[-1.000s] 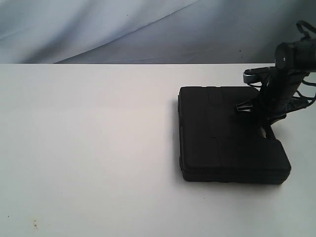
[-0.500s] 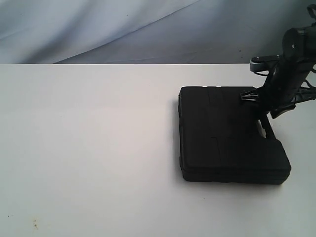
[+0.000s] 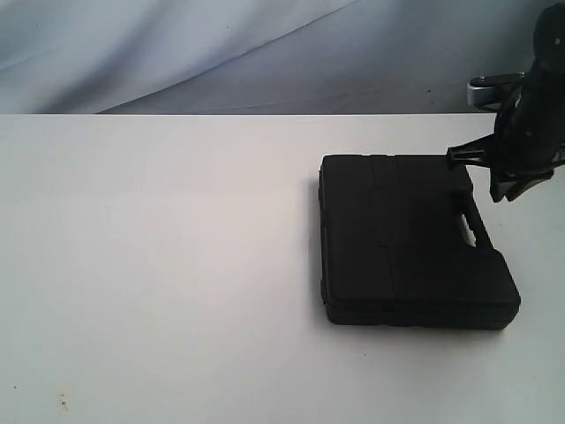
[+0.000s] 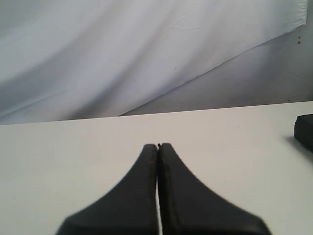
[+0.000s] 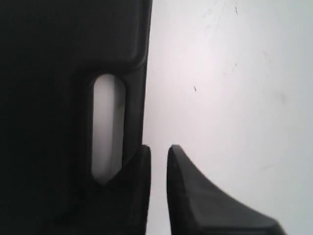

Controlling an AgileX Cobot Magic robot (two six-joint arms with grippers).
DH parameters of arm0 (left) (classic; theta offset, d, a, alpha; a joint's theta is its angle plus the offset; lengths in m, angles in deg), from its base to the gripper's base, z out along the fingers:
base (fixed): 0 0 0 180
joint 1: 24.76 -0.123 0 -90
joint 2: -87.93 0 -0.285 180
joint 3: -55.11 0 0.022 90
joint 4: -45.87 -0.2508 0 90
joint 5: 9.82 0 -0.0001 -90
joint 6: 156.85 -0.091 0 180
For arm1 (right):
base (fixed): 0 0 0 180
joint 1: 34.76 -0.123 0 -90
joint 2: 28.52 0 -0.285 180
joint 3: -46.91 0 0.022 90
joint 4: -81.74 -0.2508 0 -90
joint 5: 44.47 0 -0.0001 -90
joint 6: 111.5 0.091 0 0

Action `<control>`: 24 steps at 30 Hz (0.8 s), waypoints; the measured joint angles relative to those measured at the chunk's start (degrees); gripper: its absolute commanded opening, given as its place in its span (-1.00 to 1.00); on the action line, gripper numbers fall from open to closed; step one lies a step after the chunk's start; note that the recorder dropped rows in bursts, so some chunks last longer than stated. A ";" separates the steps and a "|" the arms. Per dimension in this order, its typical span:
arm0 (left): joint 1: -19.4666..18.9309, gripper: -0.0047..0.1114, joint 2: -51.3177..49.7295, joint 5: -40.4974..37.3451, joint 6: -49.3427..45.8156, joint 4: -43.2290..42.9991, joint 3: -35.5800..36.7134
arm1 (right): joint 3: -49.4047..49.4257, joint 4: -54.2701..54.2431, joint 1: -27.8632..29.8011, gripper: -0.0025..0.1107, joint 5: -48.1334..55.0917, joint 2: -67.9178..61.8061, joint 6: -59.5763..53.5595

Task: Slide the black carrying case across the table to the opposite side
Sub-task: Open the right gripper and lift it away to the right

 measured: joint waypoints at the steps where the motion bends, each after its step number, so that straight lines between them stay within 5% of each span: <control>1: 0.00 -0.92 0.00 0.00 0.00 0.00 0.00 | 0.52 0.00 0.00 -0.96 0.27 0.68 0.00; 24: 0.00 -0.92 0.00 0.00 0.00 0.00 0.00 | 33.99 -11.31 0.00 -0.96 -9.56 33.29 -5.26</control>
